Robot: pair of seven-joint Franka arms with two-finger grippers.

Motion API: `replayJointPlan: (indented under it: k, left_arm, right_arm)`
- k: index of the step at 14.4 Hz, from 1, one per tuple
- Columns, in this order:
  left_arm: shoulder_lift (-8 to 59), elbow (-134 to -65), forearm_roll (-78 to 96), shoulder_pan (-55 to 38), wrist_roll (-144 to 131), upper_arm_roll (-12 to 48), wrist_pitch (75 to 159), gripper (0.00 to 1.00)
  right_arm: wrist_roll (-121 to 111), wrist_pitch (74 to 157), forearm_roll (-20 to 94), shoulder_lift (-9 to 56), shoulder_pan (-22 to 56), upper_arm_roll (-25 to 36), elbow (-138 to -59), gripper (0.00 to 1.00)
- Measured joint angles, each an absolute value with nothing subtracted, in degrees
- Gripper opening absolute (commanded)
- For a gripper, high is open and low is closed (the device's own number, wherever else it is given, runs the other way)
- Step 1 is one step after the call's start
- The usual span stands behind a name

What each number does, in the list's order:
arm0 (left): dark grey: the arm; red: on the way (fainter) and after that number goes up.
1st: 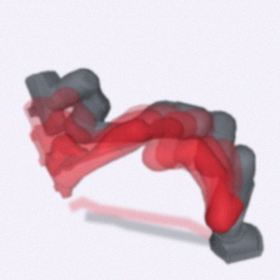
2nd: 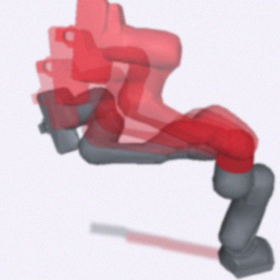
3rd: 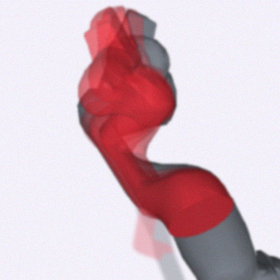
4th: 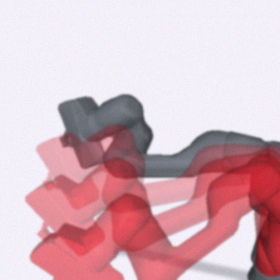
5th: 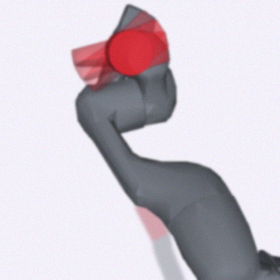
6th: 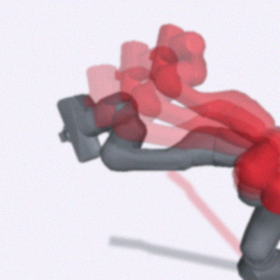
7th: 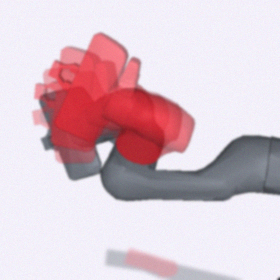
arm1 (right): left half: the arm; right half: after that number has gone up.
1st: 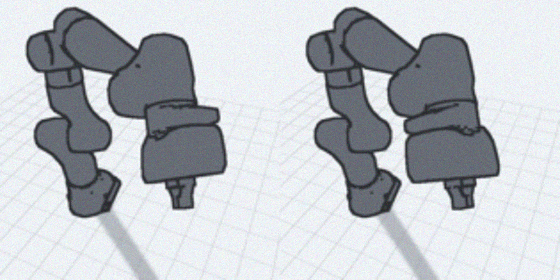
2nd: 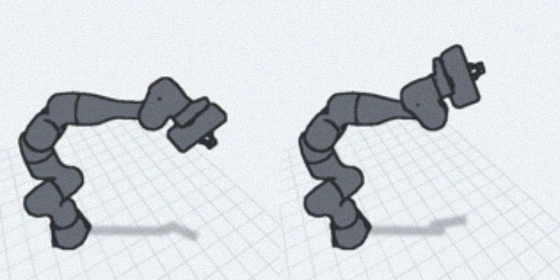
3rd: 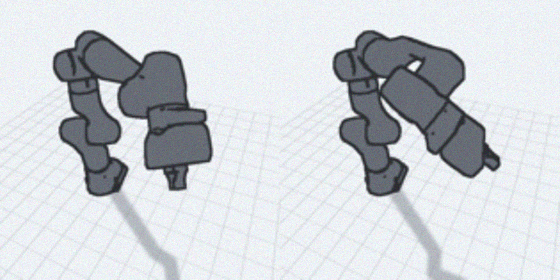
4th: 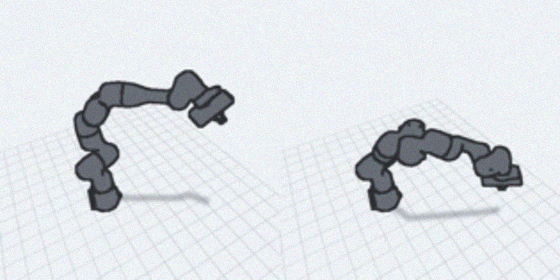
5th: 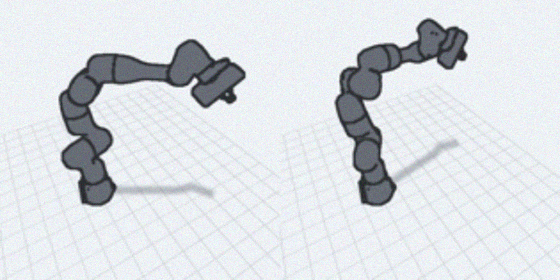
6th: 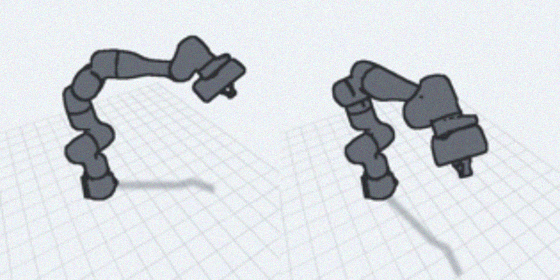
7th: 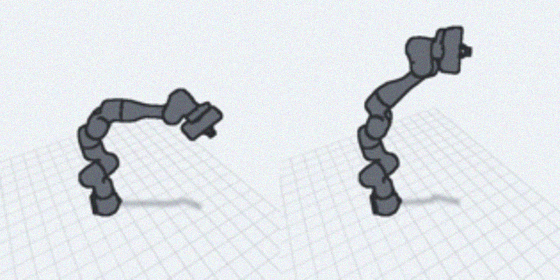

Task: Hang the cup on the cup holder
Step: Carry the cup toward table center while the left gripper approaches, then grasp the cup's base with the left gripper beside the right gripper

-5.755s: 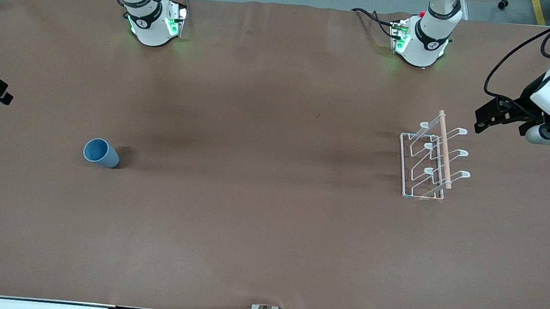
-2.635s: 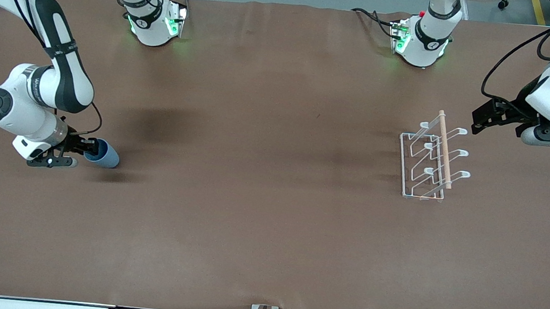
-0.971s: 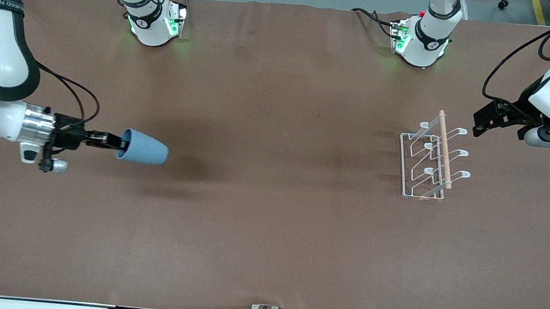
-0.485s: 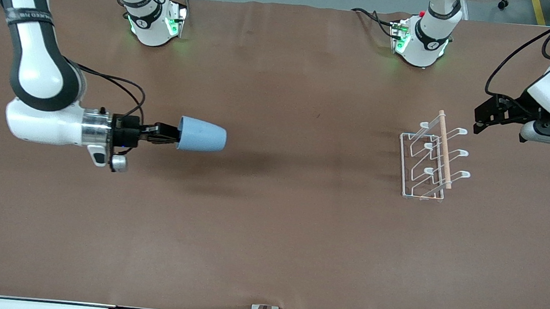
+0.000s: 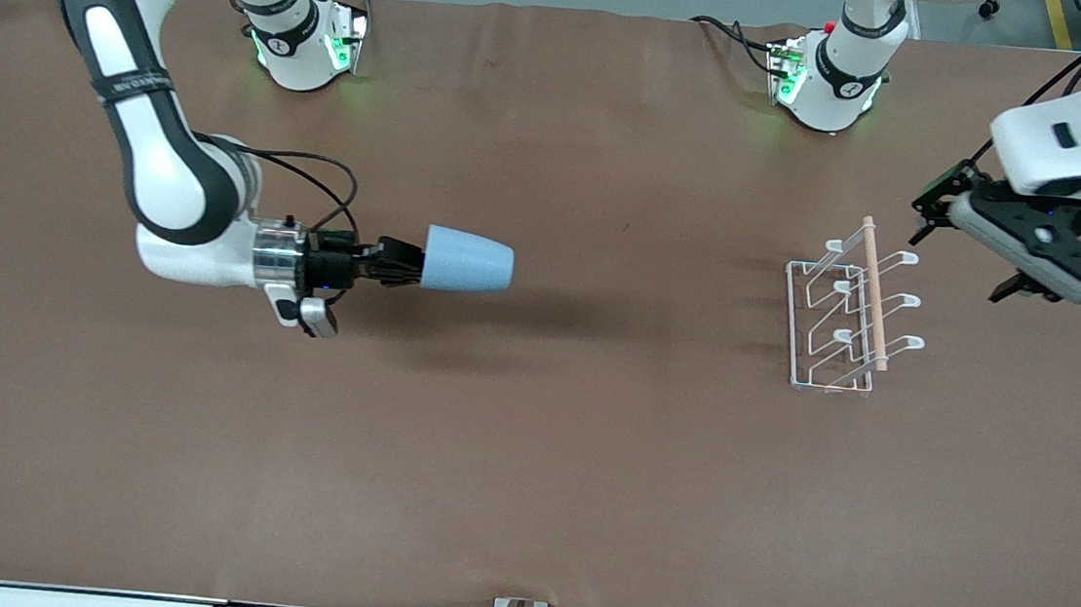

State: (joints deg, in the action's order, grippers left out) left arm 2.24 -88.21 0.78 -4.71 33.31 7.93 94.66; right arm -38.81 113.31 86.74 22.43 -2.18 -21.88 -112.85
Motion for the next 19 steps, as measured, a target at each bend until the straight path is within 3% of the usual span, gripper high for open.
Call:
replayJointPlan:
  k: [11, 19]
  left_arm:
    - [13.49, -81.98, 0.82, -7.53, 50.34, 21.17, 94.68, 1.00]
    - [22.28, -79.49, 0.83, -18.56, 53.98, 23.12, 98.61, 1.00]
  right_arm:
    - [-43.53, 116.87, 91.59, 27.19, 0.49, -24.49, -110.69, 0.00]
    - [-43.54, 118.61, 94.50, 27.73, 3.19, -24.57, -109.27, 0.00]
